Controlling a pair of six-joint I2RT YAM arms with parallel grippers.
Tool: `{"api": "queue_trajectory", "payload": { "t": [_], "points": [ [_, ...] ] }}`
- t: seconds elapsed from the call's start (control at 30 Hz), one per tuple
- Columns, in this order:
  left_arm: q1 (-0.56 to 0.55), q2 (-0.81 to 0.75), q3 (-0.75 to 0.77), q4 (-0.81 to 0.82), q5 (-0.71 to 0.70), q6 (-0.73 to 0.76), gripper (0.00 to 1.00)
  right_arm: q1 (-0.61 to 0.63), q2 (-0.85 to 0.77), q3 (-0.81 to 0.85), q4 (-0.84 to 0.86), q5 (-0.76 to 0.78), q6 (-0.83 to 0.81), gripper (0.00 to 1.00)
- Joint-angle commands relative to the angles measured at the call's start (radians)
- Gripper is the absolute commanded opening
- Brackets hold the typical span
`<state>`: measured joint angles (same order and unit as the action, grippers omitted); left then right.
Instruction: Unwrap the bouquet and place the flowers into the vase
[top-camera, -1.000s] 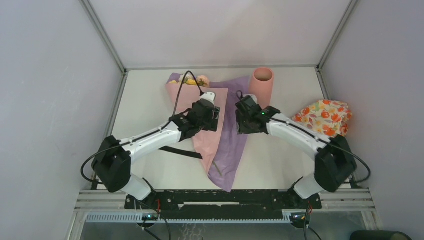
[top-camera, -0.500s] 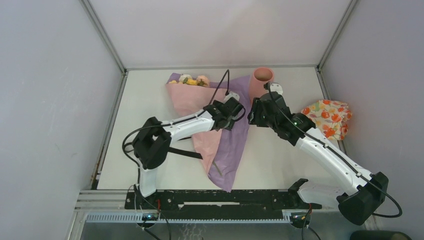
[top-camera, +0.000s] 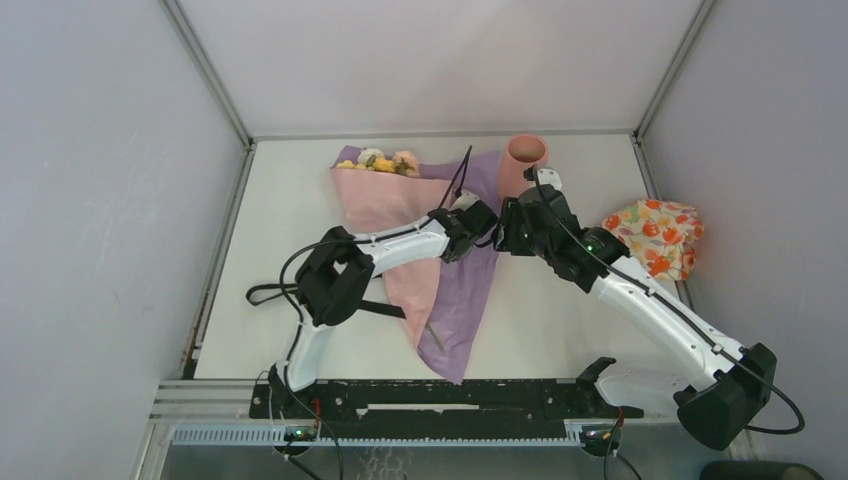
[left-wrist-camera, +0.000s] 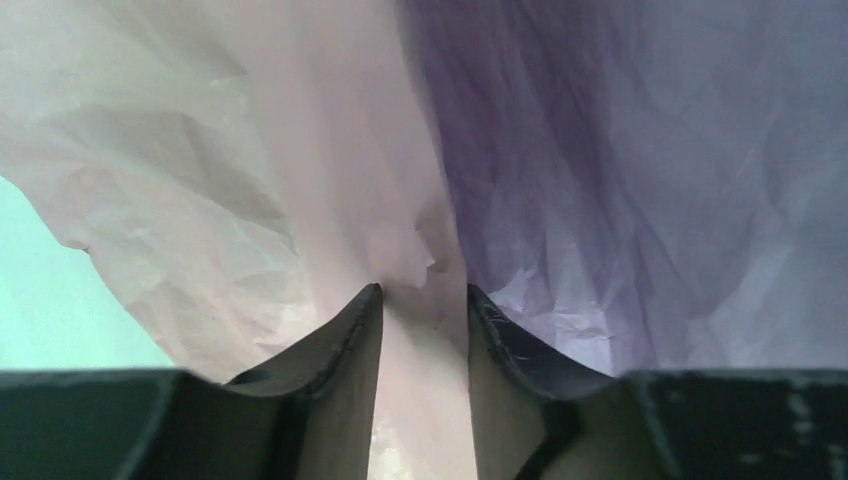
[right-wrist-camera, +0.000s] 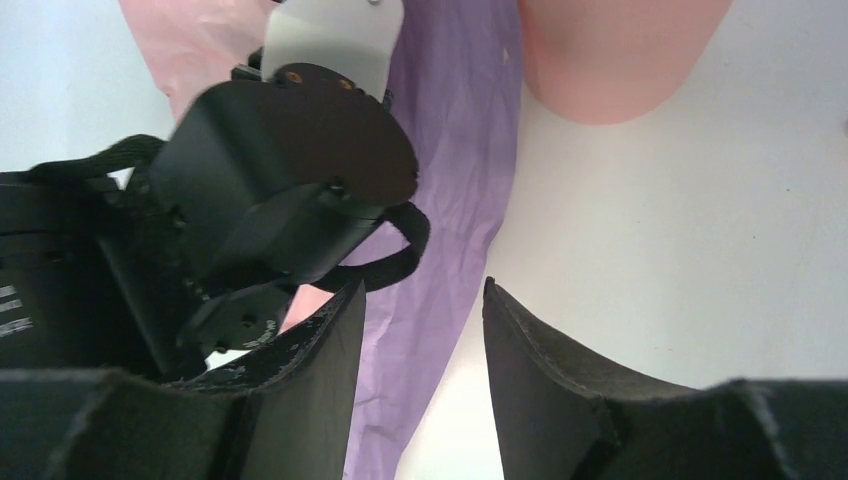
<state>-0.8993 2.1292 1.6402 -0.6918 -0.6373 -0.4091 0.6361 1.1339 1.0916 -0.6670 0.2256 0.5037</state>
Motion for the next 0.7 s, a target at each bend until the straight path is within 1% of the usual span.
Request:
{"api": "queue_trajectory", "payload": {
  "t": [0.0, 0.1, 0.13, 0.2, 0.37, 0.53, 0.67],
  "points": [
    [0.000, 0.004, 0.037, -0.018, -0.067, -0.047, 0.33, 0.013, -0.028, 0.003, 0.053, -0.011, -0.003, 0.55],
    [0.000, -0.026, 0.017, -0.020, -0.106, -0.065, 0.16, 0.020, -0.036, 0.002, 0.060, -0.012, -0.012, 0.55],
    [0.000, -0.047, 0.004, -0.020, -0.119, -0.074, 0.12, 0.025, -0.038, 0.003, 0.063, -0.011, -0.016, 0.55],
    [0.000, -0.100, -0.030, -0.019, -0.151, -0.096, 0.07, 0.030, -0.042, 0.003, 0.072, -0.018, -0.020, 0.55],
    [0.005, -0.287, -0.192, -0.015, -0.238, -0.181, 0.03, 0.046, -0.027, 0.004, 0.108, -0.057, -0.024, 0.55],
    [0.006, -0.536, -0.401, -0.003, -0.267, -0.293, 0.00, 0.051, 0.010, 0.004, 0.173, -0.110, -0.027, 0.55],
    [0.009, -0.679, -0.528, 0.000, -0.291, -0.352, 0.00, 0.046, 0.059, 0.004, 0.239, -0.185, -0.027, 0.55]
  ]
}}
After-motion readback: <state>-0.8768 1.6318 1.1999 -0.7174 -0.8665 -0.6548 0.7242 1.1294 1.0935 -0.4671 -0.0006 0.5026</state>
